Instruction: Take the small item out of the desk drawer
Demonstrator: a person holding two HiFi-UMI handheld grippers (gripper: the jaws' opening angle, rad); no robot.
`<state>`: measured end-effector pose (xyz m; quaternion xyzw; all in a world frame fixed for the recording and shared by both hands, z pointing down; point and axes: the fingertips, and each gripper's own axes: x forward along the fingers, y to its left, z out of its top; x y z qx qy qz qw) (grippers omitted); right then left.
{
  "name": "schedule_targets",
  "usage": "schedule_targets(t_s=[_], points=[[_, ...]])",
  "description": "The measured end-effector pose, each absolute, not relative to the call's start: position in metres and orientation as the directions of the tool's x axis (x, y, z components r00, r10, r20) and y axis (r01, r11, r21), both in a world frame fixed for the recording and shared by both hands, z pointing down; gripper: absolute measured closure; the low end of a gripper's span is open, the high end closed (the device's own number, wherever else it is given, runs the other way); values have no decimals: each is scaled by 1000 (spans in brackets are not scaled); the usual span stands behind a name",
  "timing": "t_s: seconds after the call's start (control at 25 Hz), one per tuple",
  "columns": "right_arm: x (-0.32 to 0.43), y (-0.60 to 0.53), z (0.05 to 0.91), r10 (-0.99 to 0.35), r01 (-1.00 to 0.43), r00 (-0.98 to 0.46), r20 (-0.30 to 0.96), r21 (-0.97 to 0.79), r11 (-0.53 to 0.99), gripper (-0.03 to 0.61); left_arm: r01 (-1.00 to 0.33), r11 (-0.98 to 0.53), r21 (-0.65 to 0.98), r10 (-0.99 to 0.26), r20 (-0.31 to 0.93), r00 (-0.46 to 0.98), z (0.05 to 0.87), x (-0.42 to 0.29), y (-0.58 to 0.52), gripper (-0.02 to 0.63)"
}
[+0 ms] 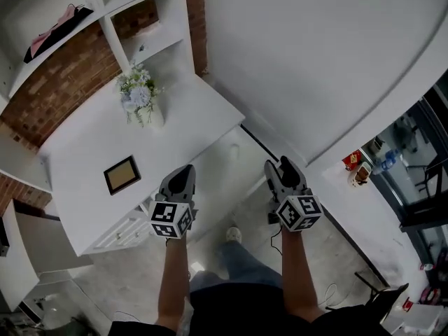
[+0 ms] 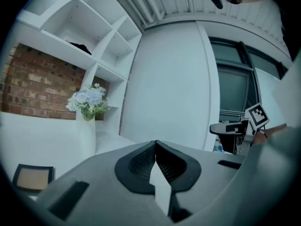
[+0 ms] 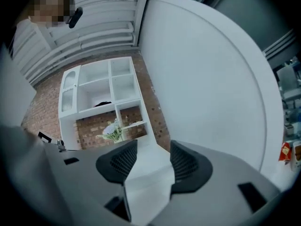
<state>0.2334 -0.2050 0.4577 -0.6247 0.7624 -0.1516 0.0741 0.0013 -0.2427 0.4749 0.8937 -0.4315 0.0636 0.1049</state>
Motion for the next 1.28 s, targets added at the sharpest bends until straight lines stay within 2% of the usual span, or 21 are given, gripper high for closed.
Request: schedule_targets(t_s=[0.2,0.56,0.84,1.28], points=[[259,-250,483,-959,-915,-254,126,-354,196,379,-815,-565,125,-783,229,578,491,28,-271,604],[236,-297,511,-921,-900,-324,217,-371,230,379,-820,-551,155,-777,265,572,507,36,-297,604],[224,-331,535,-890,-901,-327,319,-389,192,379,-812,-555,183,-764,273,584,513,38,-324,604],[193,-371,621,-747,-932,-289,599,-353,78,379,-799,-557,226,-739,304,601,536,38,-346,604]])
